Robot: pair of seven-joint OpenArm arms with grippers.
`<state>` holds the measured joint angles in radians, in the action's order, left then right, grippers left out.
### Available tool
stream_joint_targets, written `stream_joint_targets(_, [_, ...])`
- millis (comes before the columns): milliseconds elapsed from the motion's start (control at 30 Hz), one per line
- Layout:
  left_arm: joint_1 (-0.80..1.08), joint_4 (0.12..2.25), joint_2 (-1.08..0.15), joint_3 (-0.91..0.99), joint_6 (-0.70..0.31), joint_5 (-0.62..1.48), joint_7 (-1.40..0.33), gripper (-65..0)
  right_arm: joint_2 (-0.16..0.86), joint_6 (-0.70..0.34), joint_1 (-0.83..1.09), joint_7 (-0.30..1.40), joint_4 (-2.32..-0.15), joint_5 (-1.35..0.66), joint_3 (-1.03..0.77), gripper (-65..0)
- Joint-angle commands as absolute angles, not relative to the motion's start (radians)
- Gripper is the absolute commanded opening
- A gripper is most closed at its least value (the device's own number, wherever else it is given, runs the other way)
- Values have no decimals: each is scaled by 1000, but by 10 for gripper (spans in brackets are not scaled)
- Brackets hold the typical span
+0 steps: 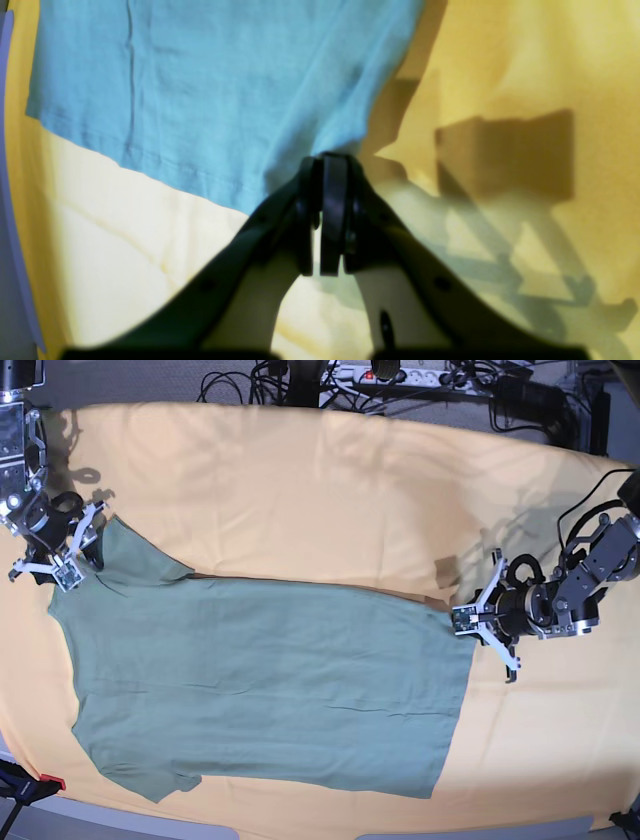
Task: Fold the T-shirt properly
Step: 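Close both grippers on the shirt's long side edge, then pull the gripped shirt edge toward the robot with both grippers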
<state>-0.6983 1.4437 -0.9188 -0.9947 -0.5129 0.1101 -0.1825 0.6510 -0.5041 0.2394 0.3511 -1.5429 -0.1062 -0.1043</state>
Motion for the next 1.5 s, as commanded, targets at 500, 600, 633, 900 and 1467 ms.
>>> stream_joint_targets(500, [-726,1452,-937,-982,-506,118,-181,-650,677,-648,233,491,-1541,-188,-74,-441])
stream_joint_targets(600, [-726,1452,-936,-982,-505,118,-181,-650,677,-623,233,490,-1541,-193,-74,-650])
stream_joint_targets(633, [-726,1452,-936,-982,-506,118,-181,-650,677,-603,232,489,-1541,-213,-75,-650])
stream_joint_targets(900, [-732,1456,-946,-981,-506,119,-184,-650,685,-535,233,395,-1567,-245,-98,-650])
stream_joint_targets(1467, [-726,1578,-1059,-981,-698,253,-184,-650,757,-609,303,552,-1751,-422,-215,-650])
